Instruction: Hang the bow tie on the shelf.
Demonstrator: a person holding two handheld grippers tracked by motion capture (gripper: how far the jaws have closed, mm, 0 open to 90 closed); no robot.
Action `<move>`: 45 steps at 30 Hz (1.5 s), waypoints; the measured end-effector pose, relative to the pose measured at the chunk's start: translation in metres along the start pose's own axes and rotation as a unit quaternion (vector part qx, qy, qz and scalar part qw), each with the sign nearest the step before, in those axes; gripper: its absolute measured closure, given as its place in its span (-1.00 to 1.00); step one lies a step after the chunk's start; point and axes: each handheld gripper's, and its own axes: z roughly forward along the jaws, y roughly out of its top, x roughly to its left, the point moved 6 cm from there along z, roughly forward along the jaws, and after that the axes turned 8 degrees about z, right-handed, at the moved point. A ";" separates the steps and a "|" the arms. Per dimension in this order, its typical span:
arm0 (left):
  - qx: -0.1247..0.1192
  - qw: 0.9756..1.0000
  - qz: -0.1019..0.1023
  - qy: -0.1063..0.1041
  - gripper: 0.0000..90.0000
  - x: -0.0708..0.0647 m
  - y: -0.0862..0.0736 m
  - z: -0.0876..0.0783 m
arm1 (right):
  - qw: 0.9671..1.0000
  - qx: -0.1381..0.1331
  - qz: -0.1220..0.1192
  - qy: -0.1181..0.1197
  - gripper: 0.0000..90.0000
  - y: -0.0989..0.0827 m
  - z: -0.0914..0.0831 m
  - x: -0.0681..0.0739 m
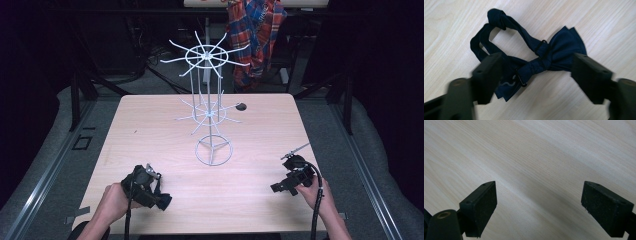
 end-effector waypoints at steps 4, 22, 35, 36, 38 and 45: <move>-0.005 1.000 0.003 -0.003 -0.10 -0.001 0.001 0.000 | 1.000 0.006 -0.005 0.000 -0.71 0.000 -0.001 0.001; 0.016 1.000 0.024 -0.003 0.45 -0.003 0.007 0.011 | 1.000 0.010 -0.004 -0.007 -0.71 -0.002 -0.001 -0.001; 0.021 0.999 0.049 0.001 0.74 -0.006 0.010 0.013 | 1.000 0.011 -0.005 -0.005 -0.71 -0.003 -0.002 -0.001; 0.018 0.999 0.048 -0.002 0.76 -0.005 0.010 0.012 | 1.000 0.011 -0.005 -0.005 -0.71 -0.003 -0.002 -0.001; 0.013 0.999 0.045 -0.001 0.78 -0.004 0.011 0.011 | 1.000 0.011 -0.006 -0.005 -0.71 -0.003 -0.003 -0.001; -0.029 0.999 0.036 0.011 0.89 0.000 0.014 -0.005 | 1.000 0.006 -0.005 -0.014 -0.71 -0.003 -0.003 -0.003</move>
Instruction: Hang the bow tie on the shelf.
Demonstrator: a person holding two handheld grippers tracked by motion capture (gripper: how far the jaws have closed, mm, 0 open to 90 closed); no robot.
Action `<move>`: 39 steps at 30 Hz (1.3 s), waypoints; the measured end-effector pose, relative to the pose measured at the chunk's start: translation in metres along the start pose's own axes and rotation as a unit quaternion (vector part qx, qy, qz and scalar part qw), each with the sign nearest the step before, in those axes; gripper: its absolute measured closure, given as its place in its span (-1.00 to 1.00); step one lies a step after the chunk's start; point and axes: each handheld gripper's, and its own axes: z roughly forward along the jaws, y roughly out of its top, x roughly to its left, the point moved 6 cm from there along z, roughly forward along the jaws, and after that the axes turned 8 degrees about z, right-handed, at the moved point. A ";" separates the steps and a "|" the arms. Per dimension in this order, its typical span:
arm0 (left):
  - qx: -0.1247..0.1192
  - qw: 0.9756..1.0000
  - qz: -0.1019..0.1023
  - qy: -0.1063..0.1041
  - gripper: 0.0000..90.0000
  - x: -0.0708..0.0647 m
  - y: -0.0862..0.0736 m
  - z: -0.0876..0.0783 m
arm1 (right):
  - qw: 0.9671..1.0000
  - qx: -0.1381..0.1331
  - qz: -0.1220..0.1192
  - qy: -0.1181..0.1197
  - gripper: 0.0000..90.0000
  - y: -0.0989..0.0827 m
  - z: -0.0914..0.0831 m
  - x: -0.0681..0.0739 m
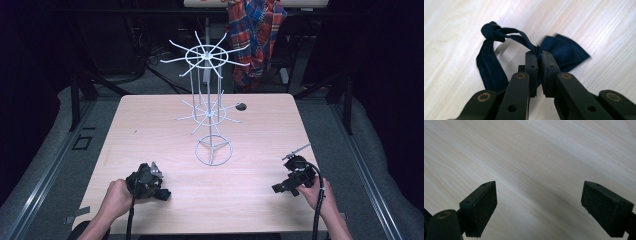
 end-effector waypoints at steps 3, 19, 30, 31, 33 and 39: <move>-0.012 1.000 -0.001 0.002 0.90 0.000 0.001 -0.003 | 1.000 0.002 0.002 0.004 -0.71 0.000 0.000 0.001; -0.107 0.993 -0.056 0.005 0.90 0.013 0.007 -0.028 | 1.000 0.002 0.005 0.004 -0.71 0.000 0.000 0.000; -0.173 0.981 -0.088 0.031 0.90 0.030 0.011 -0.046 | 1.000 -0.007 0.015 0.006 -0.71 0.001 -0.002 0.000; -0.178 0.979 -0.090 0.034 0.90 0.033 0.011 -0.048 | 1.000 -0.006 0.013 0.006 -0.72 0.001 -0.002 0.000; -0.184 0.977 -0.098 0.033 0.90 0.037 0.012 -0.049 | 1.000 -0.002 0.006 -0.003 -0.72 0.001 -0.002 -0.001; -0.191 0.975 -0.106 0.028 0.90 0.044 0.014 -0.051 | 1.000 0.005 0.002 -0.010 -0.72 0.001 -0.003 0.002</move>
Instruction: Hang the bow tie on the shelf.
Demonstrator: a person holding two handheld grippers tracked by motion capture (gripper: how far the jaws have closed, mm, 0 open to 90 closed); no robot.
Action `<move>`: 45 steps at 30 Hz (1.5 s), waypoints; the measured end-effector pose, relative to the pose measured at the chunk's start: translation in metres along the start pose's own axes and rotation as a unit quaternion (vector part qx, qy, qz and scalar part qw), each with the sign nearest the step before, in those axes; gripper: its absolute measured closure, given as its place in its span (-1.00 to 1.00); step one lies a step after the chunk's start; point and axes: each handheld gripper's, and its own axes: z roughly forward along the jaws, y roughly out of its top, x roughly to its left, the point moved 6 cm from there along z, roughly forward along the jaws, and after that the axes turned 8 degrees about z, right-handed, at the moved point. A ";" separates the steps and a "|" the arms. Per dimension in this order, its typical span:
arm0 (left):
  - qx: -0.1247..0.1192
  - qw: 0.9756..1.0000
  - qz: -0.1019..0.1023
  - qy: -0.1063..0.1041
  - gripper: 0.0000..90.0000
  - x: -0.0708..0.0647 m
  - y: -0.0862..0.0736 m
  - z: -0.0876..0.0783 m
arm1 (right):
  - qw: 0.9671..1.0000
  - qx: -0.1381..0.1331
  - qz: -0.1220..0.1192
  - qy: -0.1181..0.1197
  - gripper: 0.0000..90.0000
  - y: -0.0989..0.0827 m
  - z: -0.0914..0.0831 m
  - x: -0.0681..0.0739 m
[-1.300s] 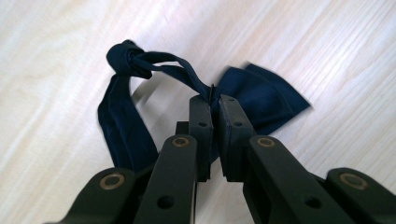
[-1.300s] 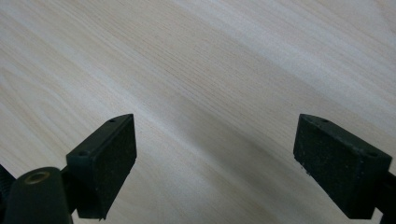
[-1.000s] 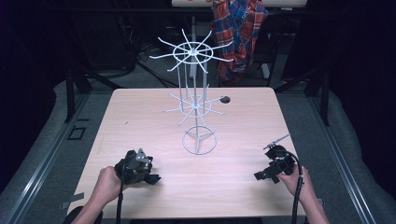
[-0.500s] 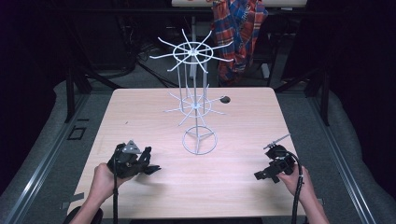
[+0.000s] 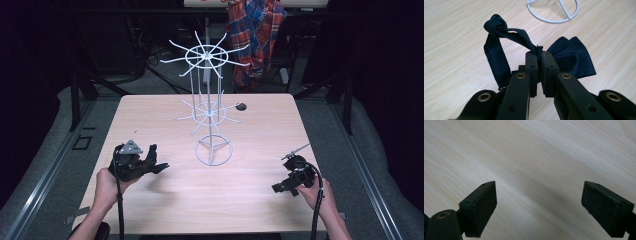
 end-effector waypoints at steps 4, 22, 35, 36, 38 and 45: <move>-0.006 1.000 0.001 0.000 0.90 0.002 0.004 0.000 | 1.000 0.000 0.003 -0.005 -0.72 0.000 0.001 0.000; -0.035 0.999 0.002 -0.023 0.90 0.010 0.028 -0.005 | 1.000 -0.010 0.026 -0.004 -0.80 0.001 -0.005 0.000; -0.069 0.997 0.017 -0.028 0.90 0.012 0.052 -0.010 | 0.999 -0.012 0.030 -0.003 -0.79 0.000 -0.004 -0.007; -0.070 0.997 0.014 -0.031 0.90 0.012 0.054 -0.010 | 1.000 -0.009 0.024 -0.007 -0.79 -0.001 -0.005 -0.008; -0.069 0.997 0.020 -0.030 0.90 0.011 0.057 -0.012 | 0.999 -0.013 0.029 -0.007 -0.78 -0.001 -0.004 -0.005; -0.093 0.995 0.029 -0.033 0.90 0.008 0.072 -0.020 | 0.999 -0.004 0.028 -0.016 -0.78 -0.002 -0.007 -0.006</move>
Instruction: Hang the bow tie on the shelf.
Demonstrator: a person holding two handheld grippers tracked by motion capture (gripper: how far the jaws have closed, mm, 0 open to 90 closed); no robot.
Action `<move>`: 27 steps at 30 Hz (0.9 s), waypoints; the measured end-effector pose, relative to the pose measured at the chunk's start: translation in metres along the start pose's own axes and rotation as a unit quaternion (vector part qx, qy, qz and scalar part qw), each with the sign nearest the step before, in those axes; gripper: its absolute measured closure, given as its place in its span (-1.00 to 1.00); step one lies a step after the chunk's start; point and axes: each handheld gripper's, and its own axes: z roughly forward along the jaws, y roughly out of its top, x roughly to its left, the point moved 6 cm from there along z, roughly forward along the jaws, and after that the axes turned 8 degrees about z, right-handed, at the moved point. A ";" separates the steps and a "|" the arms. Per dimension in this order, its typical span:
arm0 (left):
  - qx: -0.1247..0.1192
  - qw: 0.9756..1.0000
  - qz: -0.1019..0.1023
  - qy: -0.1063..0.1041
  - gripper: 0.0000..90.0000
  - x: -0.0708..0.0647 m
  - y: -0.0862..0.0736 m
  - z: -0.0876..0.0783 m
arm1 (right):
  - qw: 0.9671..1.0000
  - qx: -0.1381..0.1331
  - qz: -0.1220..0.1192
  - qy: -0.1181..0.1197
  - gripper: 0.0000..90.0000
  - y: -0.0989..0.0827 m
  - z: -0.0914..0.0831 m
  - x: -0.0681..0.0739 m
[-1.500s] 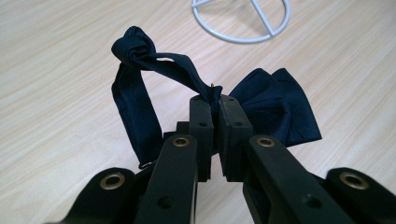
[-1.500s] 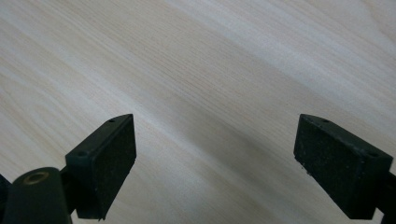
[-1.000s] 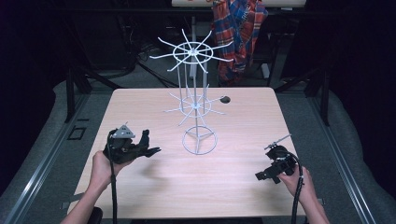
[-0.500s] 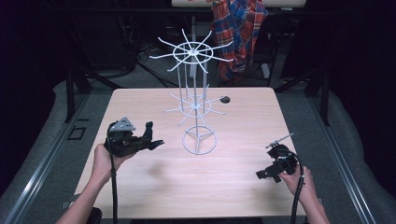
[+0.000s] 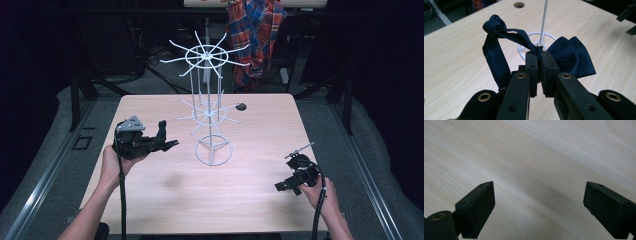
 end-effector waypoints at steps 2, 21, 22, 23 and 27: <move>-0.001 1.000 0.003 -0.005 0.90 0.001 0.003 0.001 | 1.000 -0.001 0.003 0.010 -0.78 0.000 0.001 0.001; -0.023 0.999 0.025 -0.007 0.90 0.002 0.029 0.009 | 1.000 0.008 -0.007 0.006 -0.77 0.001 0.003 0.002; -0.020 0.999 0.030 -0.008 0.90 0.002 0.029 0.009 | 1.000 0.007 -0.005 0.005 -0.77 0.001 0.004 0.002; -0.019 0.999 0.032 -0.007 0.90 0.002 0.030 0.011 | 1.000 0.008 -0.007 0.004 -0.77 0.000 0.004 0.001; -0.019 0.999 0.039 -0.012 0.90 0.000 0.033 0.015 | 1.000 0.009 -0.008 0.007 -0.76 0.000 0.003 0.004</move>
